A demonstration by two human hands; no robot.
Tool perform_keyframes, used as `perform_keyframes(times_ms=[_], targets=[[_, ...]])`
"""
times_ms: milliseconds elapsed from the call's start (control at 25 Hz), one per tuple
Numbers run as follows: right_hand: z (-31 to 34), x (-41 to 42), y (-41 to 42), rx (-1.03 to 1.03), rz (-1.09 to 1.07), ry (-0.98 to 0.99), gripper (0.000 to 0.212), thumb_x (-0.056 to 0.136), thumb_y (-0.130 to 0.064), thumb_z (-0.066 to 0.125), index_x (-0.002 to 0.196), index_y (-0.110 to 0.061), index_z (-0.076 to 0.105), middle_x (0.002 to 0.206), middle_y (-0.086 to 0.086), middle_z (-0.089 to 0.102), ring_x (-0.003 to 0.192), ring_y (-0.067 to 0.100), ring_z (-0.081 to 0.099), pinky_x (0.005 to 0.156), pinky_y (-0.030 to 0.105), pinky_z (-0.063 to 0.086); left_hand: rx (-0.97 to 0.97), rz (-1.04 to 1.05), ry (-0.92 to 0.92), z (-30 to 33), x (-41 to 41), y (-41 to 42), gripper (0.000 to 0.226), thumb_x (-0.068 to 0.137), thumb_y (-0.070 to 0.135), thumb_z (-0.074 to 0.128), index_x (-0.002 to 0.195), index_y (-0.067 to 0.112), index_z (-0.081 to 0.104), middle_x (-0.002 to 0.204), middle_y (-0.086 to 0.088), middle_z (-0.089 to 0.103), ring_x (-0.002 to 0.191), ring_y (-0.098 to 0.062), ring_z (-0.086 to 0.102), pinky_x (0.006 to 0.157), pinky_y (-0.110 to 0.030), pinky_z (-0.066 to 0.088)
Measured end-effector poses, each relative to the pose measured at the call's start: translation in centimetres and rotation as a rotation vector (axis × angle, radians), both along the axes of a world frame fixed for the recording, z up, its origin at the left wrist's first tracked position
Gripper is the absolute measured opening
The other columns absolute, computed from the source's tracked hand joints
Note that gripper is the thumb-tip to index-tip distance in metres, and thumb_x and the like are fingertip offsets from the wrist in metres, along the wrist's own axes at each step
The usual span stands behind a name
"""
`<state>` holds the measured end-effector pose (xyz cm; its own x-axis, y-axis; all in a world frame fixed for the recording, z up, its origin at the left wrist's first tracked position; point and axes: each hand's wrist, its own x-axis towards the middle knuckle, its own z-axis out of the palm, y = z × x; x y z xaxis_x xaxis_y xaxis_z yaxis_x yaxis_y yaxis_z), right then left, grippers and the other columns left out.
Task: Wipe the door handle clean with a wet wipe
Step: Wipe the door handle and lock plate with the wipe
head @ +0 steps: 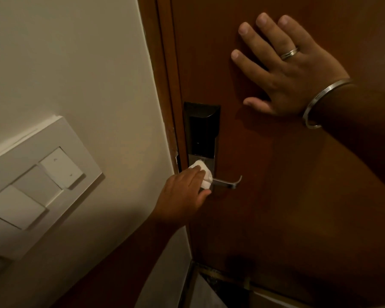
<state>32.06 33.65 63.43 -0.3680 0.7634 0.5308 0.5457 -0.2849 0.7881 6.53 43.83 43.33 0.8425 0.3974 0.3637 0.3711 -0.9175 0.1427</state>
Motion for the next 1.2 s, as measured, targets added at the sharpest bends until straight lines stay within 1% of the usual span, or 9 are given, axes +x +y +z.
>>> perform_keyframes(times_ms=[80,240,440,560,800,880,1000,1120,1200], targets=[[0.0,0.0,-0.1,-0.002,0.005,0.009,0.084,0.101,-0.064,0.023,0.162,-0.007,0.017,0.166,0.027,0.008,0.152,0.047,0.012,0.123,0.056,0.009,0.042,-0.057,0.032,0.9,0.6,0.4,0.056,0.09,0.043,0.053,0.132,0.007,0.046,0.135,-0.014,0.053,0.121,-0.028,0.05,0.098,-0.043,0.041],[-0.1,-0.2,-0.2,-0.008,0.007,0.011,0.084,0.101,-0.064,0.022,0.162,-0.007,0.016,0.166,0.027,0.008,0.152,0.047,0.012,0.123,0.055,0.008,0.101,-0.167,0.044,2.7,0.8,2.0,0.046,0.092,0.044,0.046,0.121,0.01,0.055,0.123,-0.012,0.061,0.106,-0.024,0.057,0.09,-0.04,0.046],[0.2,-0.2,-0.3,0.0,0.011,-0.001,0.084,0.101,-0.063,0.023,0.162,-0.006,0.017,0.166,0.027,0.01,0.152,0.047,0.013,0.123,0.054,0.006,0.087,-0.301,0.119,3.3,1.8,1.3,0.025,0.091,0.032,0.043,0.098,0.015,0.059,0.092,-0.004,0.062,0.08,-0.016,0.052,0.076,-0.038,0.046],[0.0,-0.1,-0.3,0.009,0.022,-0.001,0.084,0.101,-0.064,0.022,0.162,-0.006,0.018,0.166,0.027,0.01,0.153,0.046,0.012,0.124,0.052,0.002,0.097,-0.277,0.103,3.2,1.7,1.7,0.025,0.089,0.029,0.045,0.101,0.013,0.059,0.096,-0.006,0.062,0.085,-0.019,0.055,0.081,-0.037,0.046],[-0.1,0.1,-0.2,0.004,0.015,-0.009,0.084,0.101,-0.063,0.023,0.162,-0.006,0.016,0.166,0.027,0.01,0.152,0.047,0.014,0.123,0.055,0.009,0.136,-0.222,0.04,1.8,-0.1,2.0,0.047,0.082,0.014,0.067,0.127,0.005,0.055,0.131,-0.016,0.058,0.121,-0.029,0.052,0.098,-0.044,0.041],[-0.1,0.1,-0.1,-0.001,0.01,-0.004,0.084,0.101,-0.064,0.024,0.162,-0.006,0.016,0.165,0.028,0.01,0.152,0.047,0.014,0.123,0.056,0.009,0.128,-0.203,0.015,1.2,-0.9,2.3,0.048,0.081,0.008,0.072,0.126,0.002,0.055,0.13,-0.019,0.057,0.118,-0.032,0.055,0.096,-0.046,0.044],[-0.1,0.0,0.0,0.0,0.008,0.009,0.084,0.101,-0.065,0.023,0.162,-0.007,0.017,0.166,0.027,0.009,0.152,0.047,0.013,0.123,0.057,0.011,0.101,-0.227,-0.058,1.3,0.0,1.6,0.051,0.066,-0.003,0.082,0.113,-0.004,0.063,0.114,-0.024,0.066,0.103,-0.037,0.064,0.087,-0.051,0.049],[0.0,0.1,-0.1,0.001,0.011,0.014,0.084,0.101,-0.065,0.024,0.162,-0.007,0.017,0.166,0.027,0.008,0.152,0.047,0.013,0.123,0.057,0.011,0.174,-0.34,-0.051,1.8,1.7,0.3,0.045,0.056,0.003,0.088,0.097,0.0,0.069,0.094,-0.018,0.073,0.086,-0.031,0.071,0.074,-0.044,0.056],[0.0,0.1,-0.1,0.0,0.009,0.018,0.084,0.101,-0.065,0.022,0.162,-0.007,0.016,0.166,0.027,0.007,0.152,0.046,0.011,0.123,0.055,0.007,0.163,-0.345,-0.085,2.3,1.1,1.4,0.038,0.06,0.004,0.087,0.094,0.001,0.07,0.092,-0.017,0.074,0.083,-0.029,0.071,0.073,-0.041,0.056]])
